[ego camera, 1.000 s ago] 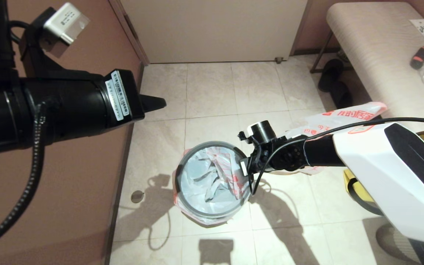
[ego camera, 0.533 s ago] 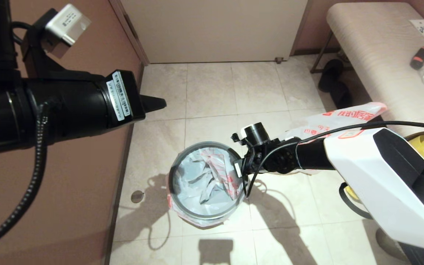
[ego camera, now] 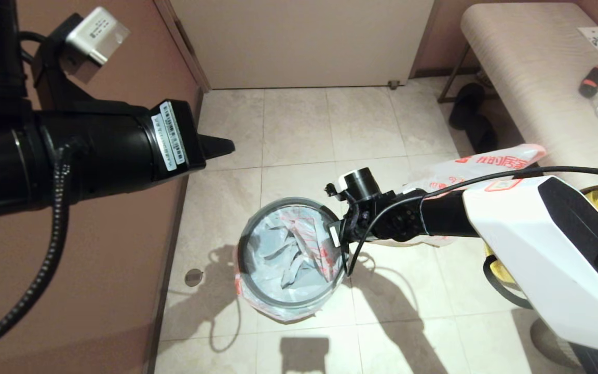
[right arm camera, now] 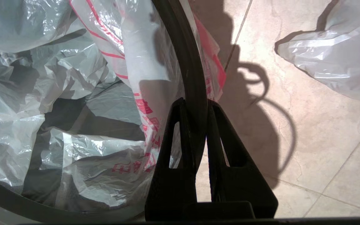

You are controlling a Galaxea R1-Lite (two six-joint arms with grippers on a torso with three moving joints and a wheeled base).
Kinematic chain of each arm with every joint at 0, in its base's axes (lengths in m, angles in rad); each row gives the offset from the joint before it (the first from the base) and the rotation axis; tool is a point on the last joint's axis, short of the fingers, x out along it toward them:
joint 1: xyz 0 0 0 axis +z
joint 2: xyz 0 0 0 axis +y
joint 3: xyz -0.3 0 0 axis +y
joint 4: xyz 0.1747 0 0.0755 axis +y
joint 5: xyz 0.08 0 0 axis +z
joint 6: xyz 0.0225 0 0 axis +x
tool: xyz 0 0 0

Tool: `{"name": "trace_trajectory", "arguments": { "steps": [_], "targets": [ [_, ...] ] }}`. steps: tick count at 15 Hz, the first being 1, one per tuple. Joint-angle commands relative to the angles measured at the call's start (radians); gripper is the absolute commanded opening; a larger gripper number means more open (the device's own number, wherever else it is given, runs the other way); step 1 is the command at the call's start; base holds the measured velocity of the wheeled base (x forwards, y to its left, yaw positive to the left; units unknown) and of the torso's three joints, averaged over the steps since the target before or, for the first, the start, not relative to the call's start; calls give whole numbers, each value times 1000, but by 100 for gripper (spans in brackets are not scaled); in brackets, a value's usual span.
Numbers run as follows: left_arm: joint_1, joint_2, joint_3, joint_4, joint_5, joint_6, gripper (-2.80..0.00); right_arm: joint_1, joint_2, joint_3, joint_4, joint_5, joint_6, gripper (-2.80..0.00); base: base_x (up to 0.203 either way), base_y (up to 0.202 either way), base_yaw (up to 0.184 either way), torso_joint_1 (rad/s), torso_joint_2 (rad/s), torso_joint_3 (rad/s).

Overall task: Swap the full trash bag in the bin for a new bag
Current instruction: Place the trash can ring on the trash can

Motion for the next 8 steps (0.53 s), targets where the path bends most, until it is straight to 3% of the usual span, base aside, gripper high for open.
{"name": "trace_trajectory", "arguments": {
  "steps": [1,8],
  "targets": [
    [-1,-1,0,1,2,-2,-280,1,-18,6,2,-6,0,-280,0,0,0,0,0,0],
    [5,0,0,1,2,-2,-280,23,9,8,-1,-8,-7,-280,0,0,0,0,0,0]
  ]
}}
